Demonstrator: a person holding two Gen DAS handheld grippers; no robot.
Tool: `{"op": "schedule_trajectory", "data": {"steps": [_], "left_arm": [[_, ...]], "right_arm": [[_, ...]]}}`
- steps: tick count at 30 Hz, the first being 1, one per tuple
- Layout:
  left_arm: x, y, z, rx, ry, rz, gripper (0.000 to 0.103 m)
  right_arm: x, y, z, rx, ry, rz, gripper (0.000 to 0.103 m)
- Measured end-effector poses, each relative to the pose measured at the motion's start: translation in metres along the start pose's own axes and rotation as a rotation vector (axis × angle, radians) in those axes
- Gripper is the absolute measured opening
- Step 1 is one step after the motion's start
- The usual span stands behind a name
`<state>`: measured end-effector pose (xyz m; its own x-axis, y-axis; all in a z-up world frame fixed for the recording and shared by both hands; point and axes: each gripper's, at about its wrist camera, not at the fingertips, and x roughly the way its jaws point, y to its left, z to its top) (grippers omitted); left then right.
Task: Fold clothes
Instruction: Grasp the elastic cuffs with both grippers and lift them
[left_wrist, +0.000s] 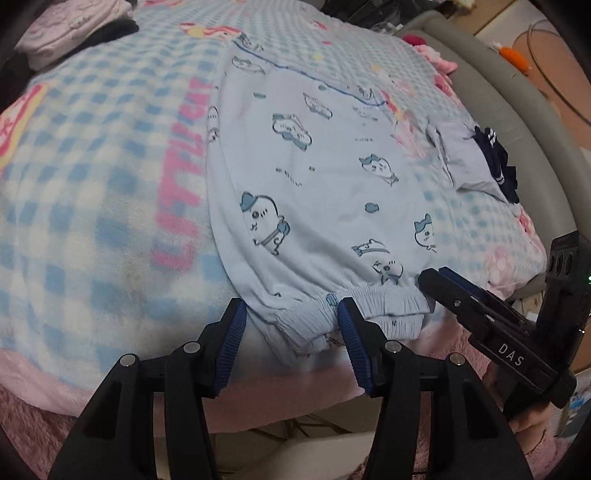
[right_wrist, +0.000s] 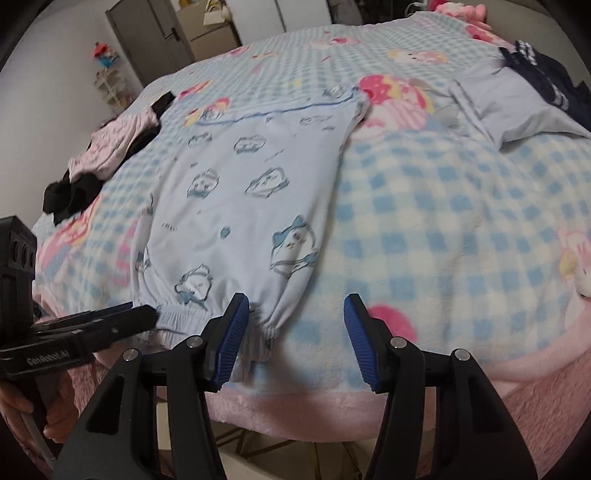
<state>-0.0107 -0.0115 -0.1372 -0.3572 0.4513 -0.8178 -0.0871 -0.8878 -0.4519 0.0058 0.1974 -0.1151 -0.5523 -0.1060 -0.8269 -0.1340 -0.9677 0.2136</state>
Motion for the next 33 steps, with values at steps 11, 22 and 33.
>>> {"op": "schedule_trajectory", "data": {"steps": [11, 22, 33], "left_arm": [[0.012, 0.007, 0.004, -0.044, 0.022, -0.201, 0.042], [0.032, 0.015, 0.01, -0.121, 0.068, -0.257, 0.04], [0.031, 0.011, 0.008, -0.106, 0.04, -0.27, 0.03]], "right_arm": [[0.016, -0.011, -0.007, 0.051, 0.083, 0.165, 0.054], [0.03, -0.01, 0.002, 0.043, 0.118, 0.148, 0.045], [0.014, -0.006, 0.002, 0.023, 0.086, 0.161, 0.035]]}}
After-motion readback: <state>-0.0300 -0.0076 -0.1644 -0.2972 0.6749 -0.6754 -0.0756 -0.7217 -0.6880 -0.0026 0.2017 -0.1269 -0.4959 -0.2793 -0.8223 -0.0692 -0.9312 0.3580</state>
